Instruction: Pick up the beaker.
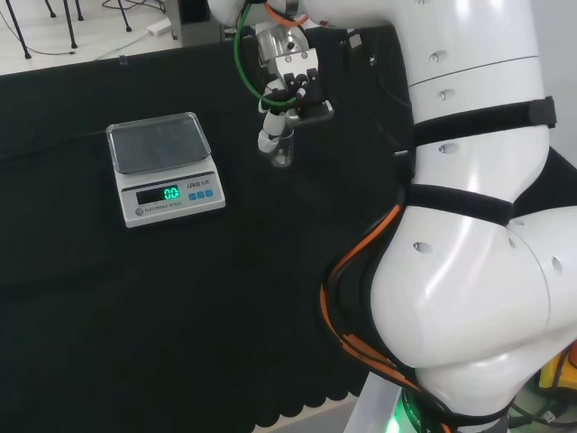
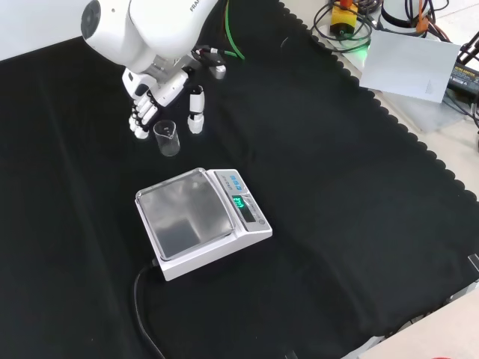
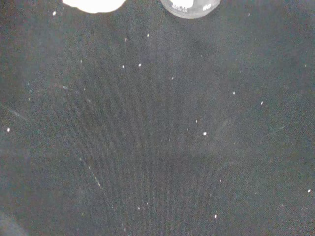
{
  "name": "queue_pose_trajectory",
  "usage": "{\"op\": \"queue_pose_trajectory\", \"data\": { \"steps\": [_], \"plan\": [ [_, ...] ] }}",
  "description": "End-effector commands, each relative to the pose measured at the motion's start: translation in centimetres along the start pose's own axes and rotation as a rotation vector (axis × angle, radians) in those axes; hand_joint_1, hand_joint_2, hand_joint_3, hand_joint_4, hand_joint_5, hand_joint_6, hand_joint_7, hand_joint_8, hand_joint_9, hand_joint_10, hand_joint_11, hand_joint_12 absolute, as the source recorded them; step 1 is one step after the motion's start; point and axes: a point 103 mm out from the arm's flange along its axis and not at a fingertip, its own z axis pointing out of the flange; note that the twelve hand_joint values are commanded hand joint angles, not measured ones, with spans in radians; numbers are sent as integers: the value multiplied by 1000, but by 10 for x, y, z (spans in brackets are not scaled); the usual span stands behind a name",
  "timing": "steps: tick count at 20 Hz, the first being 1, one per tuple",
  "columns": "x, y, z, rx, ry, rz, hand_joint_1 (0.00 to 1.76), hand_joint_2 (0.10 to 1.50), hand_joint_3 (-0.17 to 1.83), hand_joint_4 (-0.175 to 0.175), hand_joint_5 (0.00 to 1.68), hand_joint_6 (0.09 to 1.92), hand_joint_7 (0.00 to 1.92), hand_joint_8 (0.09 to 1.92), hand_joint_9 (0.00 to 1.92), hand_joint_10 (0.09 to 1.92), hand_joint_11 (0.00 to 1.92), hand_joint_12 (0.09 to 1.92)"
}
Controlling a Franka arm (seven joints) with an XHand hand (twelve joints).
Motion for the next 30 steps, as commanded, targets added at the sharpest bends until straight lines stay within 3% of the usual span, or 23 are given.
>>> {"op": "queue_pose_trajectory", "data": {
  "steps": [1,5,8,11,16,20,23,26,28,30],
  "plan": [
    [7,7,6,-15,-38,-8,838,892,-174,-20,157,87,38,87,14,461,0,885],
    [11,10,10,-46,-64,-5,859,896,-175,-24,227,87,65,133,30,764,0,1111],
    [12,11,13,-52,-78,1,903,910,-175,-31,327,87,17,527,156,885,0,1312],
    [13,13,16,-49,-87,8,934,921,-175,-36,368,87,1,690,225,916,0,1414],
    [13,14,20,-67,-94,13,978,941,-175,-41,389,87,2,771,287,923,20,1474],
    [14,13,21,-106,-113,8,1078,977,-175,-47,447,87,41,812,393,905,143,1436],
    [13,13,19,-141,-112,3,1157,1029,-175,-44,523,653,167,832,571,872,356,1361],
    [13,13,18,-163,-102,0,1200,1079,-175,-41,658,993,289,862,696,866,533,1296],
    [12,13,19,-167,-100,2,1158,1151,-130,-105,835,1078,353,886,747,881,627,1263],
    [13,12,19,-174,-103,3,1147,1184,-117,-153,894,1111,392,903,767,909,692,1227]
  ]
}}
